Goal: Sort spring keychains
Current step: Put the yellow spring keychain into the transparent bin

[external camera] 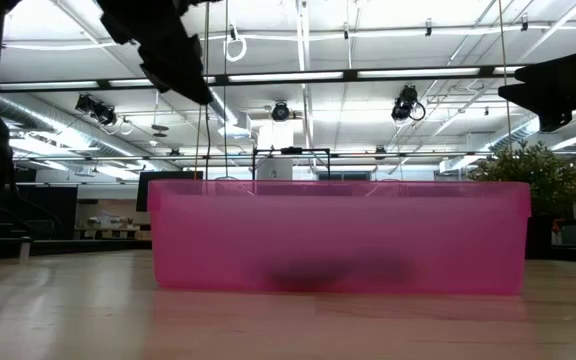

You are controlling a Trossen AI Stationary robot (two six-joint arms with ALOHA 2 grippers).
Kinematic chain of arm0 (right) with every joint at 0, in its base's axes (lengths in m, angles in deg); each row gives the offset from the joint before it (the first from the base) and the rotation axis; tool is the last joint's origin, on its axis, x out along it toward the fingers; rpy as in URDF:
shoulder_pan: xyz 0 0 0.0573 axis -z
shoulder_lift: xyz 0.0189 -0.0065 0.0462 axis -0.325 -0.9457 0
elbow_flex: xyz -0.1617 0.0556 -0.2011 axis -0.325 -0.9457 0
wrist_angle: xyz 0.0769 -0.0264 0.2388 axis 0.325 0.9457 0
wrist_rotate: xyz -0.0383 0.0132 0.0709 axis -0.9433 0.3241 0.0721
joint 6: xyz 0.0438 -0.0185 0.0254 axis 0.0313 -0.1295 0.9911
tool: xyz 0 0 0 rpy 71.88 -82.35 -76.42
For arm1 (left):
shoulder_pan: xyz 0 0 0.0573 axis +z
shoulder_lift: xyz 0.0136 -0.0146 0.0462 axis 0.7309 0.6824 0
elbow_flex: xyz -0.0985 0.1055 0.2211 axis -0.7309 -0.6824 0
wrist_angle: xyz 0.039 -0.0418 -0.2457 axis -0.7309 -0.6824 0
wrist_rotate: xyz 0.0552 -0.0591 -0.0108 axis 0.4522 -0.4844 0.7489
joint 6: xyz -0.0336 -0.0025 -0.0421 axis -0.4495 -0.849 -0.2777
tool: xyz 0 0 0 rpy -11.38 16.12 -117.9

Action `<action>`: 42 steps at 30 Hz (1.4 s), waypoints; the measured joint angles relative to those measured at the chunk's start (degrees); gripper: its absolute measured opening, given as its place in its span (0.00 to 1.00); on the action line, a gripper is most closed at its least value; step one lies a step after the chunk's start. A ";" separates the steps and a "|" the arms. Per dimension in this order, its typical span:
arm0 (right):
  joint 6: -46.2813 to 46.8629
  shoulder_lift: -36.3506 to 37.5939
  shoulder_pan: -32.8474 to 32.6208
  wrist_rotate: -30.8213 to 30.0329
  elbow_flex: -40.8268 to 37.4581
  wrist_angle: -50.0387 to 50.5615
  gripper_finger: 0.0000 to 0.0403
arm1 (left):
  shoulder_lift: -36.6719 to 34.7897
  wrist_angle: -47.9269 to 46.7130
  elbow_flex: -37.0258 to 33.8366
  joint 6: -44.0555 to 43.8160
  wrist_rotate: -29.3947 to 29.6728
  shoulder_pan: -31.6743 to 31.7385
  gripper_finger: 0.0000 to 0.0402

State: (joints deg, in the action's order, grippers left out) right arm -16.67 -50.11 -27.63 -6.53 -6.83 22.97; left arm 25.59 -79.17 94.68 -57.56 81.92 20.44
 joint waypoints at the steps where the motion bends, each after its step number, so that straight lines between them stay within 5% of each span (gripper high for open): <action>1: 0.00 0.00 0.00 -0.01 0.00 0.00 0.49 | -0.42 -0.64 0.03 -0.76 0.04 -0.60 0.48; 10: 0.01 0.00 0.00 -0.01 0.00 0.00 0.49 | -2.03 -6.35 0.06 -9.71 2.28 -9.10 0.48; 25: -0.01 0.00 0.01 -0.01 0.00 0.00 0.49 | -1.83 -20.67 -1.00 -38.67 8.65 -15.94 0.48; 34: 0.01 0.00 0.01 -0.01 0.00 0.00 0.49 | -1.79 -24.60 -4.00 -56.98 7.44 -21.30 0.48; 42: 0.01 0.00 0.02 -0.01 0.00 0.00 0.49 | -1.79 -24.95 -9.95 -74.26 -1.98 -23.69 0.48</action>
State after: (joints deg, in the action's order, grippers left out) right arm -16.65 -50.11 -27.61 -6.55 -6.83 22.97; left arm 23.80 -104.11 84.73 -131.83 79.94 -3.25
